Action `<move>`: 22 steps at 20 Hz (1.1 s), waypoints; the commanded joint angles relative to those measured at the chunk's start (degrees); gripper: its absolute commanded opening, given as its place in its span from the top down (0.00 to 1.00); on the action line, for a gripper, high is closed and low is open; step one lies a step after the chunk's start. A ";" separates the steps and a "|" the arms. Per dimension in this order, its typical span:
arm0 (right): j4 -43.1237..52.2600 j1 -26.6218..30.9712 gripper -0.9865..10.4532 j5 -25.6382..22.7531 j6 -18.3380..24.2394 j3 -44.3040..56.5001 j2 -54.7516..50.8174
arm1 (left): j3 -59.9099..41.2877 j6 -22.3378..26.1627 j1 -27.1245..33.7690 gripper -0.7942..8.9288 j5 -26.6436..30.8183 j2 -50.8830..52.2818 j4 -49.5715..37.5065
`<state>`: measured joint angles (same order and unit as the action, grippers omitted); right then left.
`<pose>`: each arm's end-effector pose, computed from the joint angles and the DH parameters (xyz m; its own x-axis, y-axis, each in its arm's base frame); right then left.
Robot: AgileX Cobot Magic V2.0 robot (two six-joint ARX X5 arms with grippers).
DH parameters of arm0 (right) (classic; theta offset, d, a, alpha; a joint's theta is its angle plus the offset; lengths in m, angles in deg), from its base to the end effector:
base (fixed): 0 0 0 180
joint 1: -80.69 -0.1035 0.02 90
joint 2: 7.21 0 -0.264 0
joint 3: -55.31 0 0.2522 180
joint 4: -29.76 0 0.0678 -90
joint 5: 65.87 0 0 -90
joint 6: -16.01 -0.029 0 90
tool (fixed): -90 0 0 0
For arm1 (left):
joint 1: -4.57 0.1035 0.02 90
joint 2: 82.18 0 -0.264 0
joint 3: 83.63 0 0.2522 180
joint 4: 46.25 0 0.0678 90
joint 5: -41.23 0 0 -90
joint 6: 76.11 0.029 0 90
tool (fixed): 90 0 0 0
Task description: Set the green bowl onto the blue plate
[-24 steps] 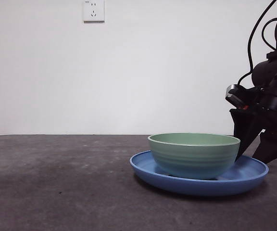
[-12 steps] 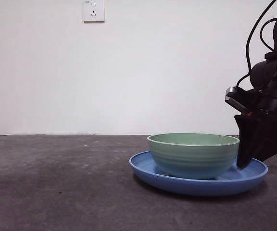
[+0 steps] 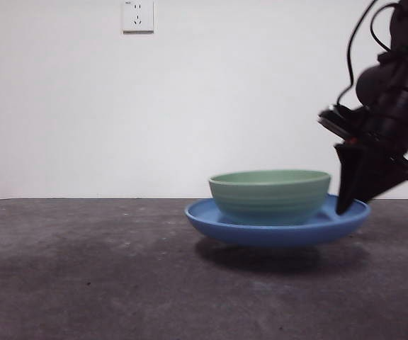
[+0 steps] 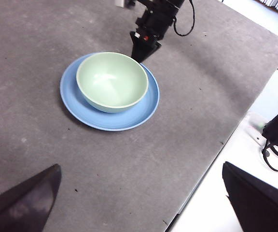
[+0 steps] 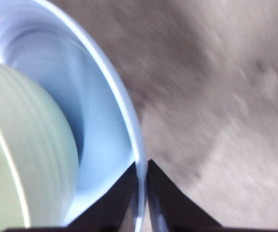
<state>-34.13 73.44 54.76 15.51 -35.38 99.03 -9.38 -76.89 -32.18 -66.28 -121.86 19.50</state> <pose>0.3491 0.0593 0.1982 0.0921 0.5253 -0.8459 -0.1927 0.8429 0.5024 0.0798 -0.0705 0.3657 0.4737 -0.7292 -0.4937 0.7711 0.6143 -0.1674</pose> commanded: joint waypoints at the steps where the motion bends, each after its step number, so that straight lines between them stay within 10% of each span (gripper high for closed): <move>1: -0.02 -2.38 0.91 0.76 -2.36 -2.67 1.01 | 0.74 -0.15 -0.24 0.37 -0.22 -0.20 -0.66; 12: 4.74 -15.21 0.91 -2.25 -7.93 -3.26 1.03 | 0.74 -0.15 -0.24 0.37 -0.22 -0.20 -0.68; 22: 5.25 -15.87 0.91 -2.14 -9.33 -2.89 4.26 | 0.74 -0.13 -0.24 0.37 -0.20 -0.20 -0.83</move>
<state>-28.97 57.88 52.16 6.71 -37.45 102.00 -9.38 -76.89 -32.18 -66.28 -121.86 19.37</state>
